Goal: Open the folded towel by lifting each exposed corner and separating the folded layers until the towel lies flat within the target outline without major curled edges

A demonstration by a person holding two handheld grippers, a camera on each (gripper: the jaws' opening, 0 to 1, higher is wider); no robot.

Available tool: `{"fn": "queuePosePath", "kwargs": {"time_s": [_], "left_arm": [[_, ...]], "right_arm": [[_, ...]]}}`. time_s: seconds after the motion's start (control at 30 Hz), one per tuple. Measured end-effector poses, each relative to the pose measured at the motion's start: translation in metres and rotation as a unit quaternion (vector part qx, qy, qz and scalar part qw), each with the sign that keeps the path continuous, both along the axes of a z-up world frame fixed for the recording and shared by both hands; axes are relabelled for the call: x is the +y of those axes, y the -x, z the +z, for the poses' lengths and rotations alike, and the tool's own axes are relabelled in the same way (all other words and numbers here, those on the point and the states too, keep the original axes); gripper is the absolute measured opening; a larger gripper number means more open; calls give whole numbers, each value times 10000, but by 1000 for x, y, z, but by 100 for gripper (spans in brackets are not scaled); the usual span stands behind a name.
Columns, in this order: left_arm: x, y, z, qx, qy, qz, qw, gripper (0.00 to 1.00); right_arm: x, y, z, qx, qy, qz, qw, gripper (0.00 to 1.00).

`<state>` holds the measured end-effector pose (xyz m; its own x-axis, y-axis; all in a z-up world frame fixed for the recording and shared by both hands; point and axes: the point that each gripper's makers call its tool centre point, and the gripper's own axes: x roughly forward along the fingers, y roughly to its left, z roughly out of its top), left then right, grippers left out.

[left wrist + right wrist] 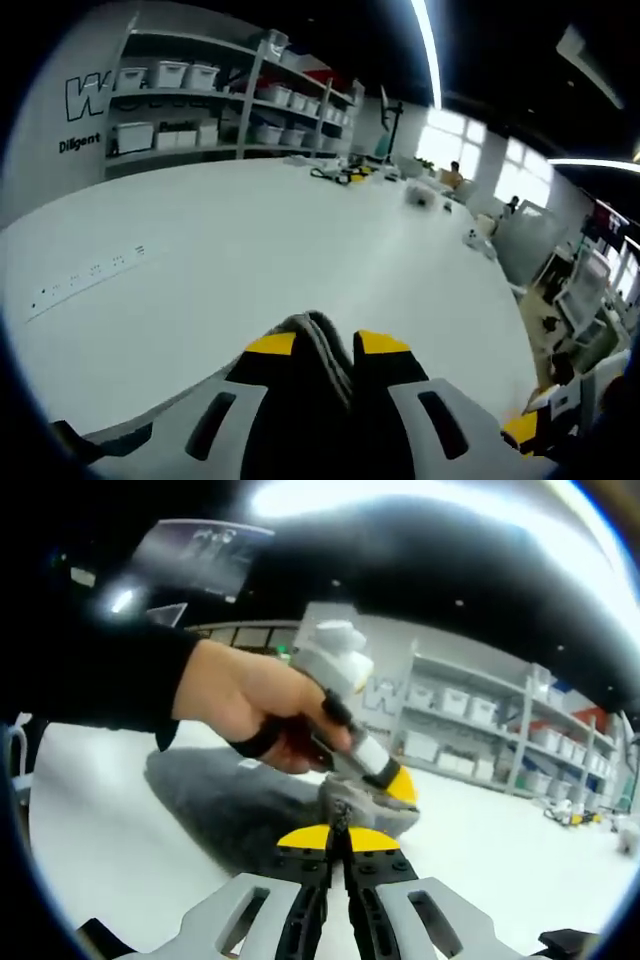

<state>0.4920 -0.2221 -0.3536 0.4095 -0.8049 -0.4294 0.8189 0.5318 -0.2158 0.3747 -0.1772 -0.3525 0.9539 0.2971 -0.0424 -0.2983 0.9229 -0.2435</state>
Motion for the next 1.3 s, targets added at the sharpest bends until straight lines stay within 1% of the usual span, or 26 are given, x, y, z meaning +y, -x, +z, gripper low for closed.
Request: {"fn": "queuePosePath", "kwargs": {"time_s": [0.03,0.13,0.27,0.3,0.37,0.43,0.53,0.63,0.7,0.73,0.77,0.8,0.83,0.87,0.9,0.93,0.97,1.0,1.03,1.07,1.1,1.23,1.27,1.3], "left_arm": [[-1,2,0,3,10,-26,10000,22],[-5,4,2,-67,48,-52,10000,28],[-6,2,3,-83,132,-18,9999,29],[-5,0,4,-160,152,26,9998,29],[-3,-2,6,-221,208,70,9995,29],[-3,-2,7,-199,267,73,9994,30],[-2,-4,6,-212,244,102,9994,32],[-1,-6,8,-297,254,156,9991,40],[-3,-6,12,-485,214,107,9985,45],[-3,-8,15,-685,184,94,9974,50],[-3,-8,16,-717,201,110,9972,55],[-2,-8,18,-764,204,135,9968,61],[0,-11,21,-883,191,215,9957,69],[-1,-11,23,-945,218,186,9951,72],[2,-11,25,-962,210,238,9949,74],[4,-13,25,-963,205,283,9947,78],[9,-16,25,-961,175,431,9943,84],[17,-19,22,-912,14,615,9939,90],[22,-22,19,-885,-135,725,9933,99],[27,-24,17,-875,-246,808,9926,98],[28,-25,17,-878,-210,777,9929,100],[38,-28,20,-911,-209,824,9922,100],[42,-28,23,-988,-200,824,9915,100],[44,-29,27,-1126,-186,818,9901,100]], "right_arm": [[-2,0,-1,46,-66,-14,10000,0],[-6,1,-3,91,-111,-41,9999,0],[-8,3,-6,128,-52,-68,9999,0],[-9,4,-8,154,-12,-81,9998,0],[-11,5,-10,194,16,-109,9998,0],[-14,6,-12,241,56,-140,9996,0],[-17,7,-14,281,83,-186,9994,1],[-19,8,-14,285,109,-223,9993,2],[-19,8,-14,257,152,-239,9993,3],[-19,9,-14,239,174,-254,9992,4],[-20,9,-13,238,195,-276,9991,6],[-22,9,-13,238,191,-313,9990,9],[-23,9,-13,236,176,-335,9990,12],[-24,9,-12,233,144,-370,9989,16],[-27,9,-9,190,90,-415,9989,23],[-29,9,-7,117,54,-448,9989,33],[-35,8,1,-113,27,-628,9980,46],[-44,8,4,-179,41,-914,9956,67],[-47,8,5,-165,108,-1031,9945,79],[-49,8,7,-205,137,-1115,9935,88],[-49,7,9,-194,107,-1110,9936,99],[-48,7,16,-266,42,-1093,9936,100],[-47,8,16,-244,53,-1082,9938,100],[-45,8,17,-241,50,-1067,9940,100]]}}
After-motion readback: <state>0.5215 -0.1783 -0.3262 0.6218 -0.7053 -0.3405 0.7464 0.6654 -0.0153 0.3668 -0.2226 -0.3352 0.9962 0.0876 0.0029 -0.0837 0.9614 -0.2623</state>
